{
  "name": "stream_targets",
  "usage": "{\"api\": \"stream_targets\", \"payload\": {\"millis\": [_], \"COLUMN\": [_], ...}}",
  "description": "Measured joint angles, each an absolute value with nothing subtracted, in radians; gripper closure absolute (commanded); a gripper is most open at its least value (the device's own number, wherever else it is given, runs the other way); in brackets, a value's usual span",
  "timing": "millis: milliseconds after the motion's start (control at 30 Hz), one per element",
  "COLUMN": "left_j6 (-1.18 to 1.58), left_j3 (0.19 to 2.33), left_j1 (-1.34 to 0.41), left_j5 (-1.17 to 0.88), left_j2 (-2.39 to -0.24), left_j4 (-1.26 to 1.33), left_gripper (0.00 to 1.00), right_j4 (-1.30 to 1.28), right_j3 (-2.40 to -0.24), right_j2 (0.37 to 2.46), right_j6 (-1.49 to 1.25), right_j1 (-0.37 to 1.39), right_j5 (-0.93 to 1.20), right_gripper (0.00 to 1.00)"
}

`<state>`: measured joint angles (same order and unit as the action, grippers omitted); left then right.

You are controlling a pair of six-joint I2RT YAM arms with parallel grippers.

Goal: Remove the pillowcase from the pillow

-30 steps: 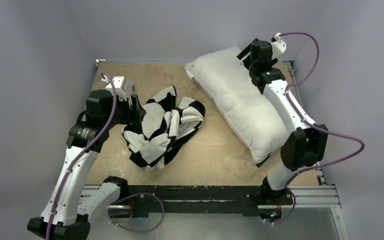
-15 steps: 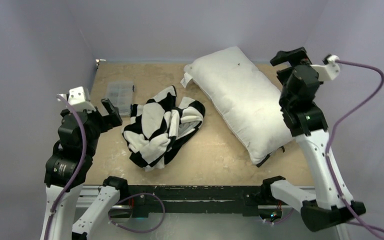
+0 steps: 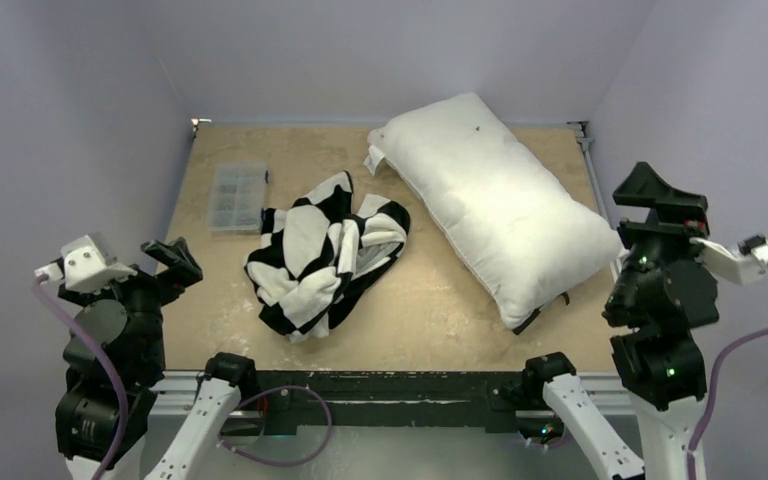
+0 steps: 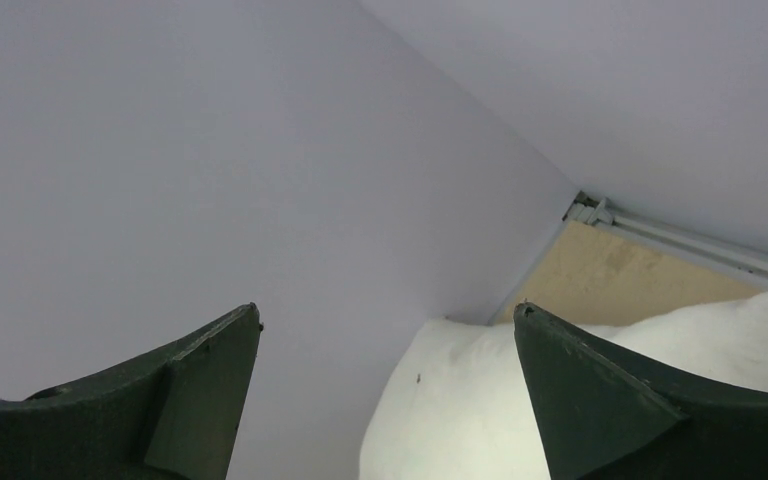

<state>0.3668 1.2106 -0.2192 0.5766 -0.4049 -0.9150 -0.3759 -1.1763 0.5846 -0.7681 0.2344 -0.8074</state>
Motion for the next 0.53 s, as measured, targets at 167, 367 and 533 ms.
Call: {"api": "stream_targets", "payload": {"millis": [167,367,533], "left_j6": [0.366,0.359,0.359], "left_j3": [1.203,1.195,1.171], "left_j1": [-0.219,-0.219,-0.219], "left_j5": [0.607,0.618,0.611], "left_j2": [-0.321,-0.253,-0.208], "left_j4": [-0.911,-0.907,-0.907], "left_gripper": [0.01,0.01,0.01], "right_j4": [-0.366,-0.361,-0.36], "right_j3": [-1.135,-1.097,-1.09], "right_j2": [0.476,0.421,0.405], "right_j6": [-0.777,-0.794,-0.823], "right_j1": [0.234,0.234,0.234], "right_j5": [-0.858,-0.903,-0.937], "right_gripper": [0.01,0.01,0.01]}}
